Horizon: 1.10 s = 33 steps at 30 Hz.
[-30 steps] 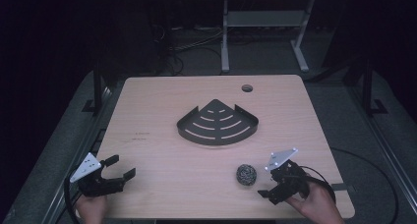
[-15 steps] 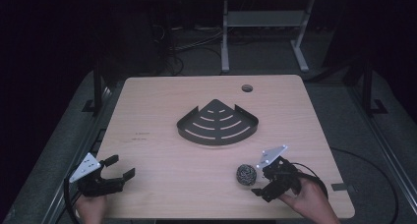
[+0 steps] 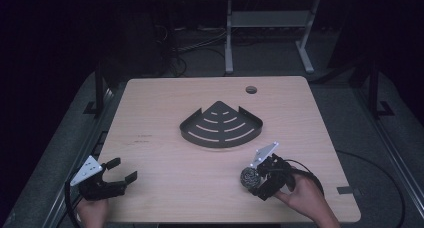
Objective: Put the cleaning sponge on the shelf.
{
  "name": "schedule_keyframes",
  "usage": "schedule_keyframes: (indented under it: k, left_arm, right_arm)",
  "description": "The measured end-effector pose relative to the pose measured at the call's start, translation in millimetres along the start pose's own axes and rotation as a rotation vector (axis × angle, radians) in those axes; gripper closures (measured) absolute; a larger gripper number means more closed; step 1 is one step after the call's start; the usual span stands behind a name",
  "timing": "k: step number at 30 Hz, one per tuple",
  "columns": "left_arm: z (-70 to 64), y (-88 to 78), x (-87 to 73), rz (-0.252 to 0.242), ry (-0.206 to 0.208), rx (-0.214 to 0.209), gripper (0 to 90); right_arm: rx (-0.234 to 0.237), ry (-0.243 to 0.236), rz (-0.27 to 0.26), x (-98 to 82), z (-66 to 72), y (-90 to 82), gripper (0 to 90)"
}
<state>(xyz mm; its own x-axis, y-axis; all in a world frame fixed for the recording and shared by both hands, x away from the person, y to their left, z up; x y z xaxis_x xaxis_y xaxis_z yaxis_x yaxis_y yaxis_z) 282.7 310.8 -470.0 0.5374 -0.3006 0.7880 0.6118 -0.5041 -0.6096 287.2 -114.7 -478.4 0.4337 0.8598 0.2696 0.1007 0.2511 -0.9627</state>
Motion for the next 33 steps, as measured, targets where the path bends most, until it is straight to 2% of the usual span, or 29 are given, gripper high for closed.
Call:
schedule_keyframes:
  k: [20,33]
  left_arm:
    - [-1.1,0.1,0.6,-0.002,0.000,-0.005,13.4]
    - [-1.2,0.0,1.1,-0.006,0.000,-0.008,13.4]
  right_arm:
    - [0.027,0.006,0.054,11.2,-6.5,17.0,14.9]
    - [0.020,0.007,0.095,13.5,-11.0,24.8,15.4]
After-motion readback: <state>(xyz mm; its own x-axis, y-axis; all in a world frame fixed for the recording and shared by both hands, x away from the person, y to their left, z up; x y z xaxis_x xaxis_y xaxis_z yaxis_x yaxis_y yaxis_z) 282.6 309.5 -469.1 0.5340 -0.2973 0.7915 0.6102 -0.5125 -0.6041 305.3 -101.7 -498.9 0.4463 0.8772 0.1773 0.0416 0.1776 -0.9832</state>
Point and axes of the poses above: each handheld gripper's, and its own axes: y roughly forward along the jaws, x roughly out of its top, z roughly to its left, the point moved 7 cm from there along y, roughly forward along the jaws, and after that the axes turned 12 degrees about z, right-handed, at the moved point
